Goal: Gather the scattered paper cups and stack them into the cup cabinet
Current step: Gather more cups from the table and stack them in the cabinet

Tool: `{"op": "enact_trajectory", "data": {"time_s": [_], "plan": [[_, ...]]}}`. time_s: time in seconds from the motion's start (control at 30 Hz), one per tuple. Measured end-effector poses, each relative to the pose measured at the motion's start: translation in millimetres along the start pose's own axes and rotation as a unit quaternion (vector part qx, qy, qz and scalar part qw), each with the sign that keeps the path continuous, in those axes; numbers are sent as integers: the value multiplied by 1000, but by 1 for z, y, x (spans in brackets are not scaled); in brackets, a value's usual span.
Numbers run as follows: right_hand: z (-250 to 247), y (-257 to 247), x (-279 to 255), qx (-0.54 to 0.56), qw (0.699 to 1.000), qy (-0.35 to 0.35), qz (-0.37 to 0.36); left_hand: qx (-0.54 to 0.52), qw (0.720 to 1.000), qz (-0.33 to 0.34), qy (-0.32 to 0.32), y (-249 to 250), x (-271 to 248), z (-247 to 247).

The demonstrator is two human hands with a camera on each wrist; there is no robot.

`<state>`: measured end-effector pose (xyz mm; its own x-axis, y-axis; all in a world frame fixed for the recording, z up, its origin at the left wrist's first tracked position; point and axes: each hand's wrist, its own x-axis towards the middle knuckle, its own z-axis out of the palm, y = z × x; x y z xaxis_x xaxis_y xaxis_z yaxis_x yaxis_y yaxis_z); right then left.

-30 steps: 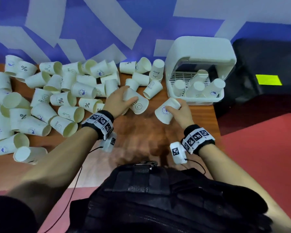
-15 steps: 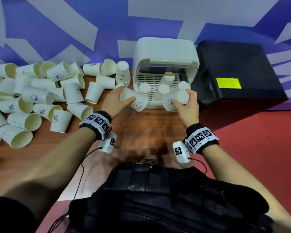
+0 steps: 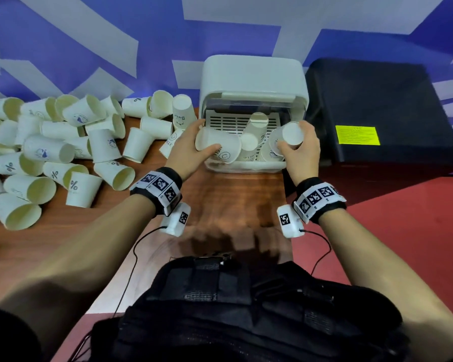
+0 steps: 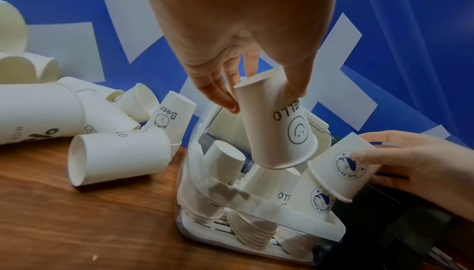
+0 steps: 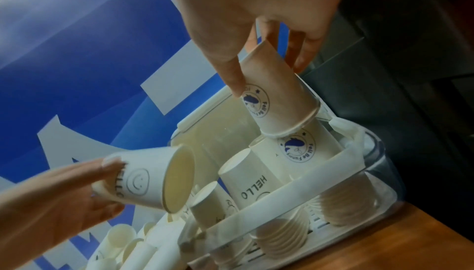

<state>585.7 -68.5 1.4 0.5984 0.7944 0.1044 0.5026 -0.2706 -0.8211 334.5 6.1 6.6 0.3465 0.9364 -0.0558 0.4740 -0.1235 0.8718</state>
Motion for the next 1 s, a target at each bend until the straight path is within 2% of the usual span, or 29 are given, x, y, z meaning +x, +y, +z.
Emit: {"op": "enact_trajectory", "data": {"time_s": [0.37,0.63,0.8,1.0], "plan": [[25,32,22,-79,991,-104,3,33,999,16,-12,-10,11,18],[23,35,23,-73,989,-125,39,61,997,41,-2,-3,12,28],[9,35,5,-47,995,-85,-3,102,991,84,2,7,17,34],[-2,44,-24,-11,998,-52,-24,204,966,156,-8,11,26,50]]}}
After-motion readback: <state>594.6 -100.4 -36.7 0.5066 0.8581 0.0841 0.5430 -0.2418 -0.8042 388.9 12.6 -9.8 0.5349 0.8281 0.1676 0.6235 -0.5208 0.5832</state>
